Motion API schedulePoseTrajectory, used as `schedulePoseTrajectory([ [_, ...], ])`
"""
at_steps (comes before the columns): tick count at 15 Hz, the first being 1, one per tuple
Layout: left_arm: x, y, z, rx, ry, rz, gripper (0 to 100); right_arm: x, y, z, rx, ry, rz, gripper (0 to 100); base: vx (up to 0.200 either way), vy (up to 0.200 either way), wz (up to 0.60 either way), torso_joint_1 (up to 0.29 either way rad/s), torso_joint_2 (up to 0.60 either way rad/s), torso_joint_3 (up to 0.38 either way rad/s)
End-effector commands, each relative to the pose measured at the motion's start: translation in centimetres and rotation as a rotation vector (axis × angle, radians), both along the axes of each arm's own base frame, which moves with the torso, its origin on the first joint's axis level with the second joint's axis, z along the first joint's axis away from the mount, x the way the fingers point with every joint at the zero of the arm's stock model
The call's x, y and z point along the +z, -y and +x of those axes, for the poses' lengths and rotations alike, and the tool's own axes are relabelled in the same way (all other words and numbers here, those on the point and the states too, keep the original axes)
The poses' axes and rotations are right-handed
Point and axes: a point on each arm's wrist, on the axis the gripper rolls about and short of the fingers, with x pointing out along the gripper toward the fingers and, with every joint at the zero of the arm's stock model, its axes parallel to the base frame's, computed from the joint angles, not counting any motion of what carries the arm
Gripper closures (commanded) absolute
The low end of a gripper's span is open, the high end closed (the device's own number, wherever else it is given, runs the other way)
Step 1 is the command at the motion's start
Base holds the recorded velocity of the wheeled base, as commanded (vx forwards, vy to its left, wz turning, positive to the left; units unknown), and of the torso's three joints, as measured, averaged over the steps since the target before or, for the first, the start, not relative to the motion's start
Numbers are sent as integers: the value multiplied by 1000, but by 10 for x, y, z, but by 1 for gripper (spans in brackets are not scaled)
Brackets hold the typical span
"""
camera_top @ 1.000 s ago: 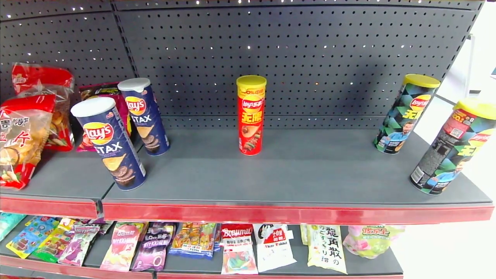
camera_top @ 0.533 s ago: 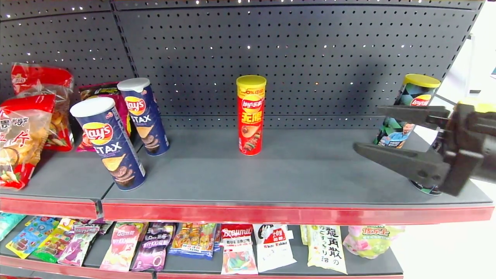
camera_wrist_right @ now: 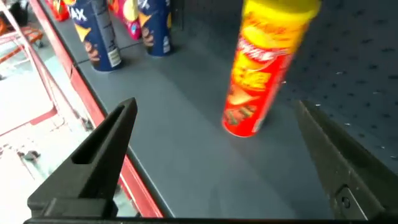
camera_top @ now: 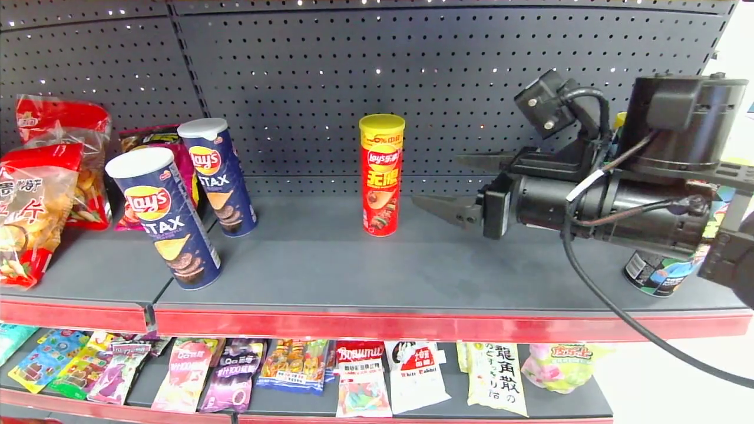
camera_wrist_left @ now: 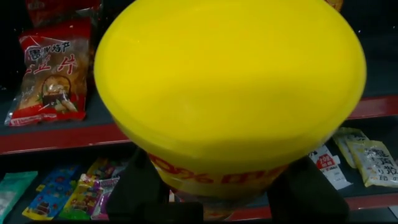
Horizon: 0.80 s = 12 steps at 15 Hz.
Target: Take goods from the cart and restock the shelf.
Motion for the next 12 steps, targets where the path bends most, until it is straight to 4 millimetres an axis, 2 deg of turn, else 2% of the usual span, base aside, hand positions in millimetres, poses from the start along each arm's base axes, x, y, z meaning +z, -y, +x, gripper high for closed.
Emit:
schedulePoseTrajectory([
  [1, 1, 0, 1, -2, -3, 0, 100, -10, -18, 9, 14, -21, -19, 0, 0, 0, 0, 0, 0, 0],
  [3, 2, 0, 3, -11, -17, 1, 100, -11, -25, 16, 3, -20, -19, 0, 0, 0, 0, 0, 0, 0],
  [7, 0, 0, 4, -10, -26, 1, 100, 0, -38, 35, 4, 15, 16, 0, 0, 0, 0, 0, 0, 0],
  [10, -1, 0, 5, -10, -30, 1, 100, -9, -49, 49, 6, -12, 24, 0, 0, 0, 0, 0, 0, 0],
  [12, -1, 0, 5, -6, -29, 0, 100, -21, -53, 57, 4, -40, 7, 0, 0, 0, 0, 0, 0, 0],
])
